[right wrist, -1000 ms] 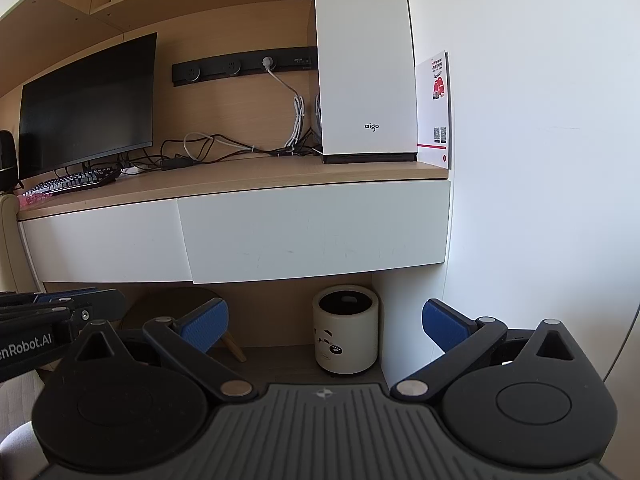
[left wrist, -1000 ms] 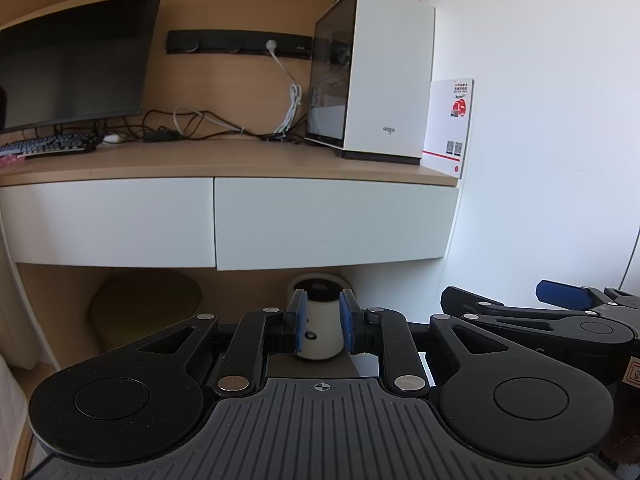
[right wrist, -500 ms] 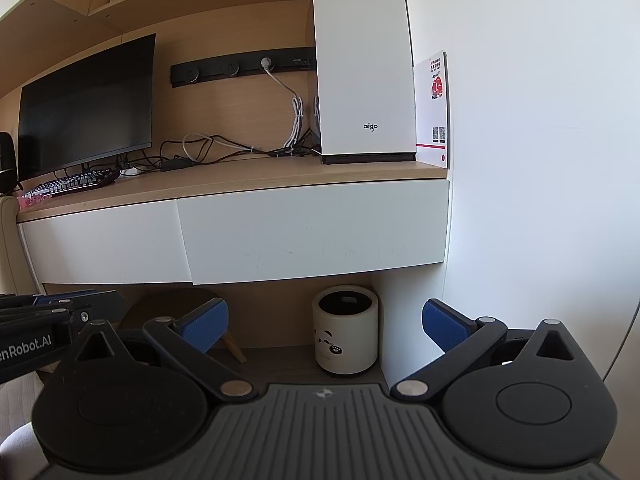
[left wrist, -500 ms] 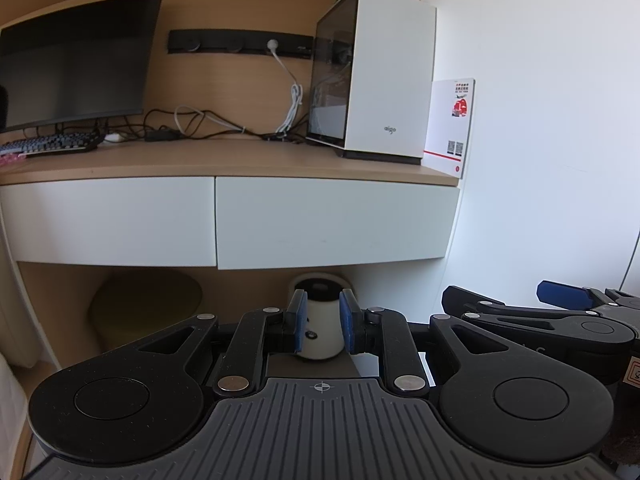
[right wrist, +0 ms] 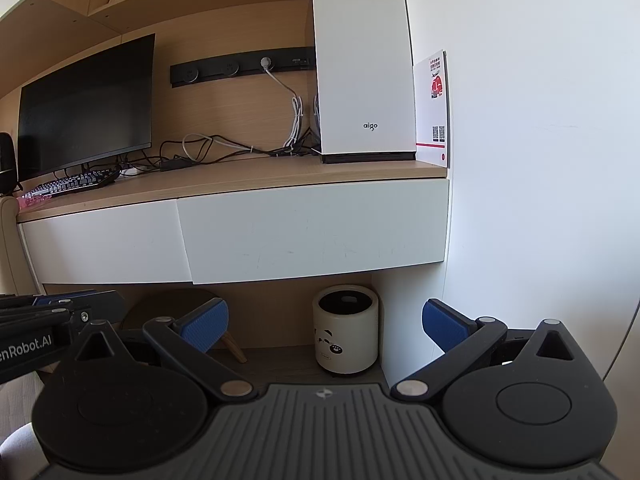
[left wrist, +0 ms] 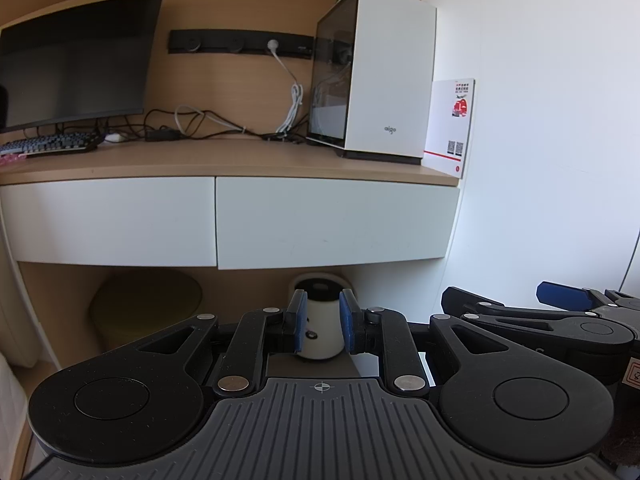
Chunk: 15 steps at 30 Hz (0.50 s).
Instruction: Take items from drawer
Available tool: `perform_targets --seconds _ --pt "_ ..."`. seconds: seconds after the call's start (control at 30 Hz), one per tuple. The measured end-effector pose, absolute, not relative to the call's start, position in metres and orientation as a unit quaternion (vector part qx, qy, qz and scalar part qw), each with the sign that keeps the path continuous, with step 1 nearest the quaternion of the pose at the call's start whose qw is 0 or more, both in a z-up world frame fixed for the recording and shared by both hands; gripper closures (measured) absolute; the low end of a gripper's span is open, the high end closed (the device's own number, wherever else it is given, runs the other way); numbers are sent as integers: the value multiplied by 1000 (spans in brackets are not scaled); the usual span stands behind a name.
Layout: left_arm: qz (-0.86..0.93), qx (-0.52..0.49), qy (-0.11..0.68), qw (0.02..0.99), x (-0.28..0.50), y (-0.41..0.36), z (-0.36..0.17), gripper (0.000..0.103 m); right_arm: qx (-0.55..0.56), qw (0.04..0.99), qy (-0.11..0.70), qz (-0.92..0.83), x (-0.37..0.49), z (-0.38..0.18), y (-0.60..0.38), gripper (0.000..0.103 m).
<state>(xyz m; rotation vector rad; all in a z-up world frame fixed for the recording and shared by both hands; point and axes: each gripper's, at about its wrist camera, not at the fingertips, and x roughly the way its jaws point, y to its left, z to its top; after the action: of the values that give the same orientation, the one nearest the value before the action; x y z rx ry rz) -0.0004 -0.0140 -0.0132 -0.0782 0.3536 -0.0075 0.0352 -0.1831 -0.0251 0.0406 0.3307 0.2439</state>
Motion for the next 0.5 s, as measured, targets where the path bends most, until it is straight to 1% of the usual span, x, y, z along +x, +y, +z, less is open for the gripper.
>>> perform_targets --seconds 0.5 --pt "-3 -39 176 984 0 -14 -14 82 21 979 165 121 33 -25 -182 0"
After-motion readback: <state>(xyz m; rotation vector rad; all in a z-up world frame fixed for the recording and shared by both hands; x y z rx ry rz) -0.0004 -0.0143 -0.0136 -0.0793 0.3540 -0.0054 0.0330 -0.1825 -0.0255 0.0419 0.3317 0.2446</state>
